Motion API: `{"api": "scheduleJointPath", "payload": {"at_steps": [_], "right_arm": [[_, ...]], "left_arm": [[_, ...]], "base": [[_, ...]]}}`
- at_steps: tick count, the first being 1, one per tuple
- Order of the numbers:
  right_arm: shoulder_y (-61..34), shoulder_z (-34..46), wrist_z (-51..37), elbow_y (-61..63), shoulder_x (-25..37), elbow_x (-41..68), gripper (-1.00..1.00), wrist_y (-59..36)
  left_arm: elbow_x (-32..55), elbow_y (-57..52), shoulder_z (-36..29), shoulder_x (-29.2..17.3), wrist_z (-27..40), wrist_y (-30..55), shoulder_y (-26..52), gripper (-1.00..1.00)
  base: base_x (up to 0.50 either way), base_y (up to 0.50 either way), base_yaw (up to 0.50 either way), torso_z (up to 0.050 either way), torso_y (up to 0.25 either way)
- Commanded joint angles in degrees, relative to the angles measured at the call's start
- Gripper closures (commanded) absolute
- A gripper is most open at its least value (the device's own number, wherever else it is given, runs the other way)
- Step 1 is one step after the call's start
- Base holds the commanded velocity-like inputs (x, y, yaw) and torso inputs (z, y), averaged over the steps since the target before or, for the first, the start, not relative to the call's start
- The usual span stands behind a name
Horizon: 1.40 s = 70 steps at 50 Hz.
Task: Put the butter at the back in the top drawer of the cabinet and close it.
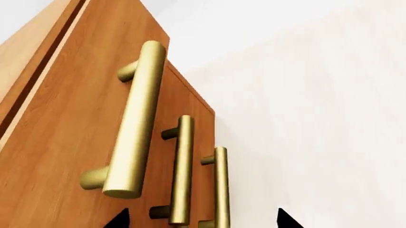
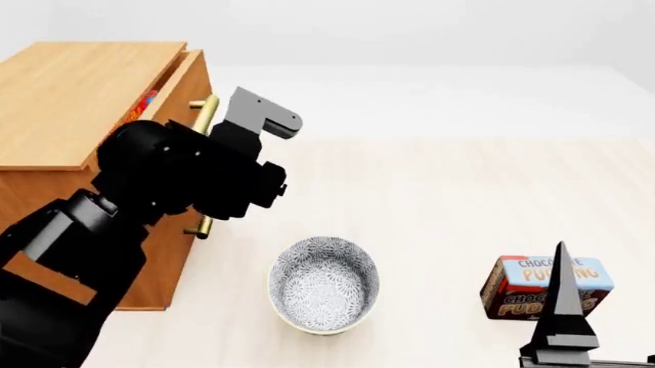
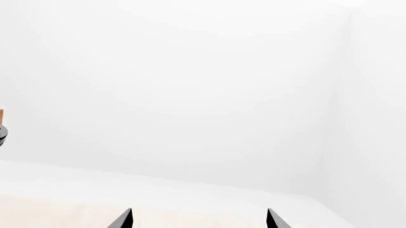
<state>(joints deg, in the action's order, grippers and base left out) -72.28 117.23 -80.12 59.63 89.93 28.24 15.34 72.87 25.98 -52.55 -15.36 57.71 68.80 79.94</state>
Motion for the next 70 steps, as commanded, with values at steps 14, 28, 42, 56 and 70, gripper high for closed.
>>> {"api": "scheduleJointPath", "payload": {"at_steps": [14,28,42,56,70], "right_arm": [[-0.4,-0.5,1.2,-0.2,0.1,0.5,-1.00,0.5],[-0.1,-0.5,1.4,-0.4,0.1,0.2,-1.00,0.9],[0.0,-0.6,1.2,-0.1,0.1,0.1,-1.00,0.7],[0.0,-0.7,1.2,0.2,0.1,0.0,-1.00,0.4],[0.2,-0.8,1.1,0.3,0.1,-0.3,-1.00,0.4]], "left_arm": [[-0.8,-1.0,1.2,-9.6,6.7,1.1,1.2,-1.00],[-8.9,6.9,-6.5,-8.2,7.5,2.7,2.5,-1.00],[-9.5,6.1,-8.0,-7.9,8.9,4.4,2.3,-1.00],[4.2,-17.3,2.1,-15.2,20.7,9.1,-0.9,-1.00],[18.9,-41.4,12.2,-22.1,29.3,5.4,-6.7,-1.00]], "base": [[0.00,0.00,0.00,0.000,0.000],[0.00,0.00,0.00,0.000,0.000],[0.00,0.01,0.01,0.000,-0.002],[0.00,0.00,0.00,0.000,0.000],[0.00,0.00,0.00,0.000,0.000]]}}
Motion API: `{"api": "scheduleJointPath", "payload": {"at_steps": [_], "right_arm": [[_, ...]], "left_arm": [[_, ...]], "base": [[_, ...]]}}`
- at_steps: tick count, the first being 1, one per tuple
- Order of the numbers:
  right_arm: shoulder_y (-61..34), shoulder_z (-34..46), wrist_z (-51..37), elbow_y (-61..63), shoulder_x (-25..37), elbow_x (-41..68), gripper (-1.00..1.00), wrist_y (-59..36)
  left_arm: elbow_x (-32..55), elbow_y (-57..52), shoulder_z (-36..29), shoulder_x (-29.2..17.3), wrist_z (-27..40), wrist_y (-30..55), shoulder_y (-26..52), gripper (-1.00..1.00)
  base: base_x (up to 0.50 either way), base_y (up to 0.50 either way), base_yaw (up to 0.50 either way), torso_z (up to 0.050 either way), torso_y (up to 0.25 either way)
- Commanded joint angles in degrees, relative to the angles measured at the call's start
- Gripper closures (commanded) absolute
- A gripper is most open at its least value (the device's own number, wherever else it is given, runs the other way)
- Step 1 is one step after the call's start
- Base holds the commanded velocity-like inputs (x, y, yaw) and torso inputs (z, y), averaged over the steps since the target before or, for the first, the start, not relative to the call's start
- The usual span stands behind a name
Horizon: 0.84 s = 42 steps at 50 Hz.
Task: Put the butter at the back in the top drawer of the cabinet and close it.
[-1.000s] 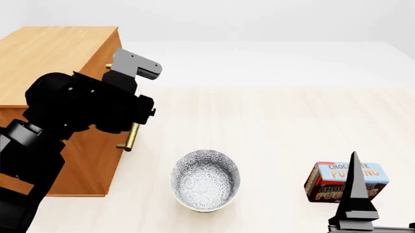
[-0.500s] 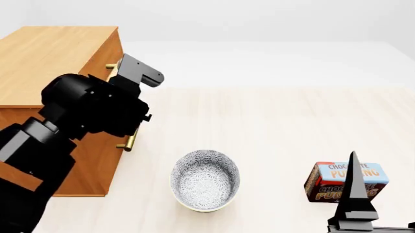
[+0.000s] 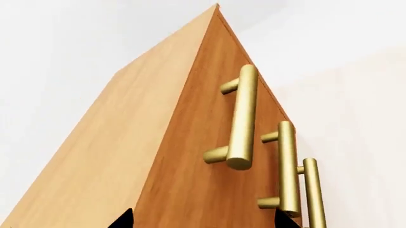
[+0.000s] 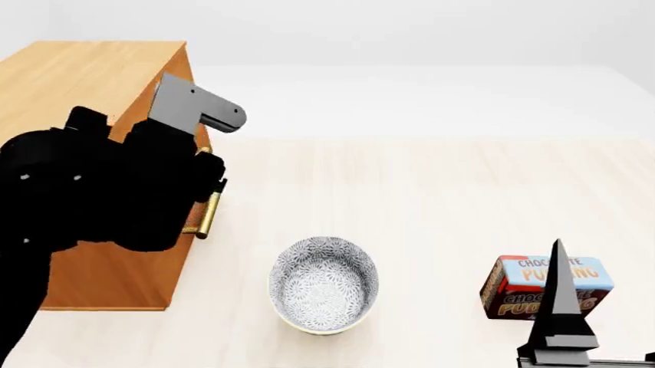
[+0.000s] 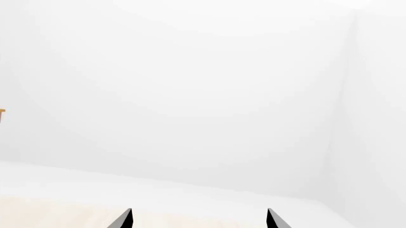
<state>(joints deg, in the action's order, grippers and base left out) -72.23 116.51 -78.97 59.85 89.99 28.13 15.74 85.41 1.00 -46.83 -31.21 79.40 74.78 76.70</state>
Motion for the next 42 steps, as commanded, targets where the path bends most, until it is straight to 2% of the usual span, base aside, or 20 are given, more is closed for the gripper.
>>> {"api": "scheduleJointPath", "payload": {"at_steps": [1,11,23,31,42], "right_arm": [[0.2,-0.1,-0.1,0.1,0.0,-0.2,-1.00,0.0],[0.3,-0.1,-0.5,0.0,0.0,-0.6,-1.00,0.0],[0.3,-0.3,0.6,-1.0,0.0,-0.2,-1.00,1.5],[0.1,-0.6,2.4,-1.9,0.0,0.3,-1.00,2.7],[0.1,-0.8,3.8,-1.3,0.0,-1.3,-1.00,3.3]], "left_arm": [[6.7,-18.0,7.2,-6.8,7.8,-1.3,-3.9,-1.00],[4.9,-34.6,14.2,-12.7,3.8,-9.8,-10.7,-1.00],[-10.5,-51.7,22.2,-20.4,-12.0,-25.1,-25.3,-1.00],[-17.9,-58.5,28.7,-24.5,-21.2,-39.4,-38.3,-1.00],[-17.9,-60.8,34.0,-29.9,-28.6,-53.4,-49.8,-1.00]], "base": [[0.00,0.00,0.00,0.000,0.000],[0.00,0.00,0.00,0.000,0.000],[0.00,0.00,0.00,0.000,0.000],[0.00,0.00,0.00,0.000,0.000],[0.00,0.00,0.00,0.000,0.000]]}}
